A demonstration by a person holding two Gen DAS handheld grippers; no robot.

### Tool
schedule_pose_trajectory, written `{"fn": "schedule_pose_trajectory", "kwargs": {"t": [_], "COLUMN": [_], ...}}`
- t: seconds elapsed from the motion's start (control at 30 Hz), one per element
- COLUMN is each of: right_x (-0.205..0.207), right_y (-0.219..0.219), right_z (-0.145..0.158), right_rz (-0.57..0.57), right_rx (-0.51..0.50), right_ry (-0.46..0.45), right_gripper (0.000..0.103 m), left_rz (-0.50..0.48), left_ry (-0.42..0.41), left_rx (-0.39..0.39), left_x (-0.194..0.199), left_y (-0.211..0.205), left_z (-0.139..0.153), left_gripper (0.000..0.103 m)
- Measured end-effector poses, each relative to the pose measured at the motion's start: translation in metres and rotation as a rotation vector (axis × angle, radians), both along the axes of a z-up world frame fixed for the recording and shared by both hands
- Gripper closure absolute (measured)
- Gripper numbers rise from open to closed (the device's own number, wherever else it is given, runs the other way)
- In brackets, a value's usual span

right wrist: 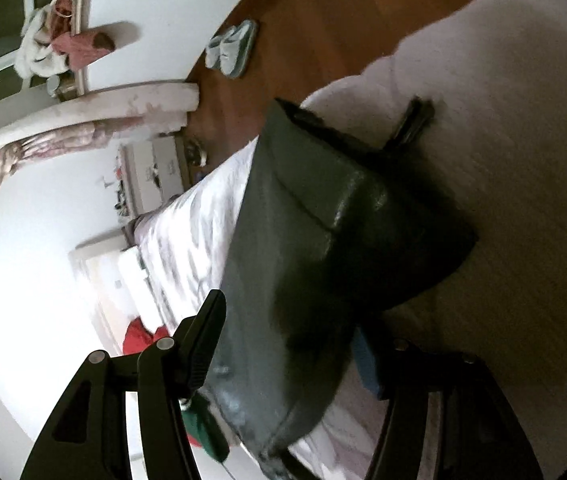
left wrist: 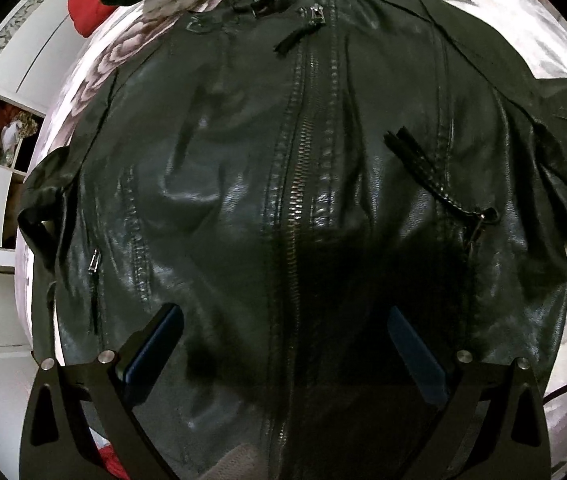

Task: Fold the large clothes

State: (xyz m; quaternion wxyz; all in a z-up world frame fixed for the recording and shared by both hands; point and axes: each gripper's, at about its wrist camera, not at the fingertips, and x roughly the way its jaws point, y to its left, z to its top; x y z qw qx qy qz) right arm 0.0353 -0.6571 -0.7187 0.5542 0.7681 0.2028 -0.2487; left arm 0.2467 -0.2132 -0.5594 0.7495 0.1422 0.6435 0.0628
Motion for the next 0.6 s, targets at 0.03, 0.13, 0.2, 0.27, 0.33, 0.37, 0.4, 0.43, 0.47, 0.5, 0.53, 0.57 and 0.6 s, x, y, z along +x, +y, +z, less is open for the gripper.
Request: {"fn": "schedule_pose_trajectory", "kwargs": {"t": [0.03, 0.13, 0.2, 0.27, 0.33, 0.37, 0.4, 0.43, 0.47, 0.5, 0.53, 0.57, 0.6], "right_x": [0.001, 0.003, -0.001, -0.001, 0.01, 0.017, 0.026, 0.037, 0.047, 0.058, 0.074, 0.083, 0.102], "right_y": [-0.003, -0.016, -0.025, -0.031, -0.032, -0.03, -0.027, -0.022, -0.017, -0.01, 0.0, 0.01, 0.026], "right_z": [0.001, 0.013, 0.027, 0.048, 0.074, 0.089, 0.105, 0.125, 0.14, 0.156, 0.174, 0.187, 0.203], "right_rz": [-0.013, -0.014, -0.002, 0.024, 0.082, 0.121, 0.161, 0.209, 0.244, 0.28, 0.323, 0.362, 0.416], "right_rx": [-0.004, -0.027, -0.065, -0.109, -0.172, -0.214, -0.257, -0.308, -0.345, -0.379, -0.413, -0.438, -0.47], "right_ry": [-0.001, 0.017, 0.031, 0.038, 0.043, 0.046, 0.051, 0.058, 0.059, 0.058, 0.053, 0.047, 0.039], "right_gripper": [0.093, 0.094, 0.095, 0.095, 0.095, 0.095, 0.095, 0.095, 0.095, 0.095, 0.095, 0.095, 0.095], "left_rz": [0.001, 0.009, 0.012, 0.025, 0.045, 0.057, 0.073, 0.087, 0.104, 0.125, 0.15, 0.167, 0.194], "left_ry": [0.002, -0.004, -0.011, -0.017, -0.024, -0.028, -0.032, -0.036, -0.04, -0.044, -0.048, -0.052, -0.056], "left_rx": [0.002, -0.003, -0.004, -0.002, 0.002, 0.005, 0.004, 0.009, 0.016, 0.018, 0.018, 0.016, 0.013], "left_x": [0.001, 0.004, 0.008, 0.013, 0.017, 0.02, 0.022, 0.025, 0.027, 0.028, 0.029, 0.03, 0.03], "left_y": [0.0, 0.0, 0.003, 0.007, 0.014, 0.019, 0.024, 0.03, 0.036, 0.045, 0.056, 0.064, 0.077], "left_z": [-0.001, 0.002, 0.006, 0.01, 0.014, 0.016, 0.018, 0.019, 0.02, 0.021, 0.022, 0.023, 0.024], "left_gripper": [0.0, 0.0, 0.0, 0.0, 0.0, 0.0, 0.0, 0.0, 0.0, 0.0, 0.0, 0.0, 0.0]}}
